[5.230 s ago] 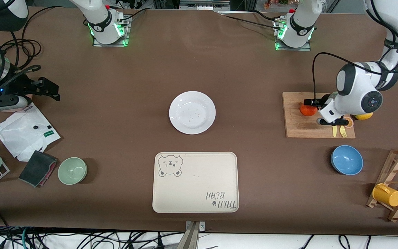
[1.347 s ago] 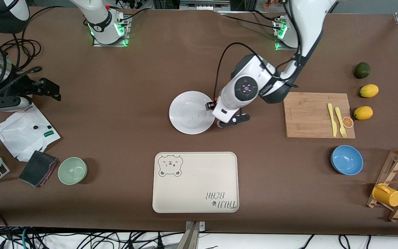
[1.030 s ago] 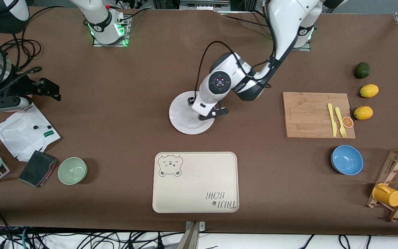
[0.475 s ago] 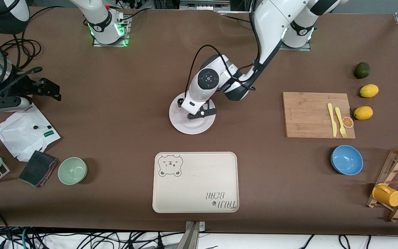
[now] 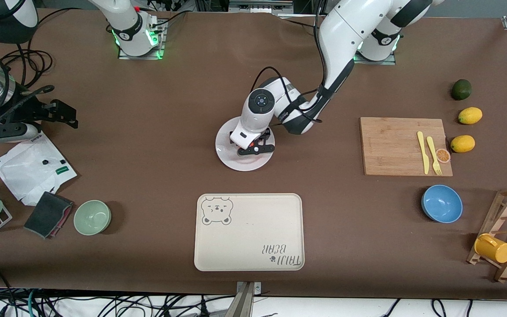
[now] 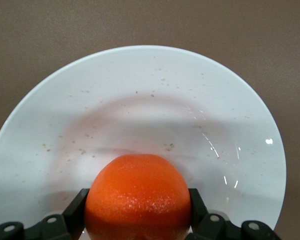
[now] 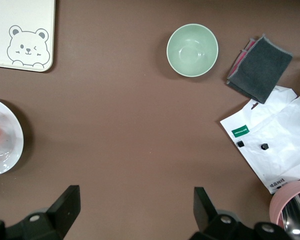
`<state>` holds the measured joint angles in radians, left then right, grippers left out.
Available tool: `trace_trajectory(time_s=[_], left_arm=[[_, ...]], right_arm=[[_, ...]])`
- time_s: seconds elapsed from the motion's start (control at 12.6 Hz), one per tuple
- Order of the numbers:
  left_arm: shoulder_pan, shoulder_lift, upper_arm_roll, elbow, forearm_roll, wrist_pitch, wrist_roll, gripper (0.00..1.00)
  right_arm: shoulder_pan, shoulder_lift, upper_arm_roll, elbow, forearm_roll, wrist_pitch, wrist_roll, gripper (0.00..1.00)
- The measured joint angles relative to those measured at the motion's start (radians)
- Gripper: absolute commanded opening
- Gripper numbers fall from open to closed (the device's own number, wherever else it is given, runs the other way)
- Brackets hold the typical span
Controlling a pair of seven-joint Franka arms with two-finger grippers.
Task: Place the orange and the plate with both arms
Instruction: 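Release the orange on the plate while the right gripper reaches out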
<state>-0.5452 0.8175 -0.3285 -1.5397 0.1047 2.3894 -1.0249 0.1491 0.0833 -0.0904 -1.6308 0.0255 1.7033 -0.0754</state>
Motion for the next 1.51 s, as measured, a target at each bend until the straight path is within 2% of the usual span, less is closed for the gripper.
trace_trajectory(time_s=[0.4, 0.63, 0.87, 1.19, 1.51], left_arm=[[0.009, -0.004, 0.012, 0.014, 0.001, -0.007, 0.0, 1.0], [0.064, -0.068, 0.017, 0.05, 0.001, -0.196, 0.005, 1.0], [0.178, -0.188, 0.02, 0.059, 0.003, -0.409, 0.144, 1.0], [0.366, -0.261, 0.024, 0.057, 0.003, -0.56, 0.427, 1.0], [0.532, -0.289, 0.024, 0.058, 0.004, -0.603, 0.677, 1.0]], right_arm=[[0.0, 0.0, 0.0, 0.0, 0.0, 0.0, 0.0, 1.0], [0.0, -0.001, 0.0, -0.001, 0.0, -0.001, 0.0, 1.0], [0.0, -0.001, 0.0, -0.002, 0.0, -0.001, 0.0, 1.0], [0.002, 0.0, 0.005, -0.007, 0.001, -0.001, 0.0, 1.0], [0.005, 0.015, 0.026, -0.018, 0.035, 0.003, 0.0, 1.0]])
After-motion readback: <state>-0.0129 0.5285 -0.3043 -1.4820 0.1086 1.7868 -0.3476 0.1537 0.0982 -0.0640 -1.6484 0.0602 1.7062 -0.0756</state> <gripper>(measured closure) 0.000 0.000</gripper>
